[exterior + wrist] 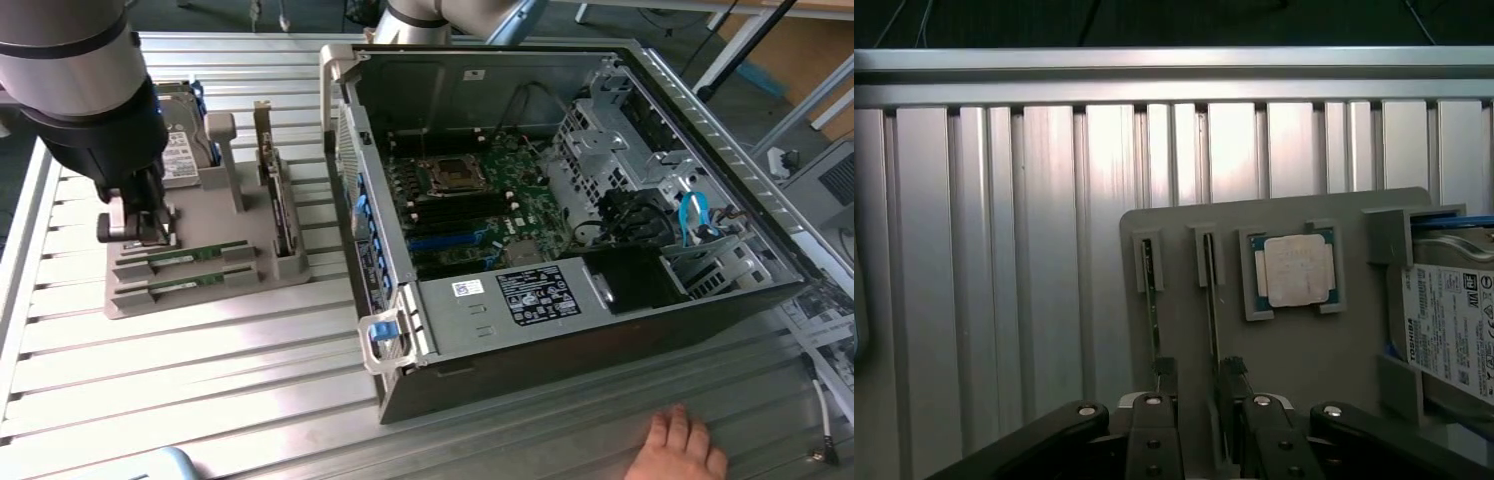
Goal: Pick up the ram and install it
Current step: 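Pick up the ram and move it above insertion slot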
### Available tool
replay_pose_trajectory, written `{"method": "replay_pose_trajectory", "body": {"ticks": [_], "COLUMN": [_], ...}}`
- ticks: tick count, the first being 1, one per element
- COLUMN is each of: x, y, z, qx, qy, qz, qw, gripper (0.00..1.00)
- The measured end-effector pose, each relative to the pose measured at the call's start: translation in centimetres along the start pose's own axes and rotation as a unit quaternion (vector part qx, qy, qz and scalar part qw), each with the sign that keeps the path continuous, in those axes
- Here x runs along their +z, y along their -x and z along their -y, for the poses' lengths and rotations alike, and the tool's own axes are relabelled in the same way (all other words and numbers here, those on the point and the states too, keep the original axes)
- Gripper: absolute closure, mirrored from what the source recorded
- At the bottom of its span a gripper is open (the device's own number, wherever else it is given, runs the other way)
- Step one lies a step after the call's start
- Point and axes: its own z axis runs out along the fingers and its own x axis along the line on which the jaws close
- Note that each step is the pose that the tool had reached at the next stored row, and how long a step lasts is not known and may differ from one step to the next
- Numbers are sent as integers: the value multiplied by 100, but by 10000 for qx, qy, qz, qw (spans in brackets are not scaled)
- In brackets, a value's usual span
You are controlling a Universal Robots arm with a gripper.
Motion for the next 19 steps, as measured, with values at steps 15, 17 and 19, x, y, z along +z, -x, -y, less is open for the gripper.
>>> {"method": "replay_pose_trajectory", "body": {"ticks": [15,17,19], "x": [217,244,268], "y": [-27,-30,-33], "z": [8,9,10], "qx": [0,0,0], "qy": [0,0,0], "qz": [0,0,0], "qw": [10000,10000,10000], "gripper": [69,69,69]}}
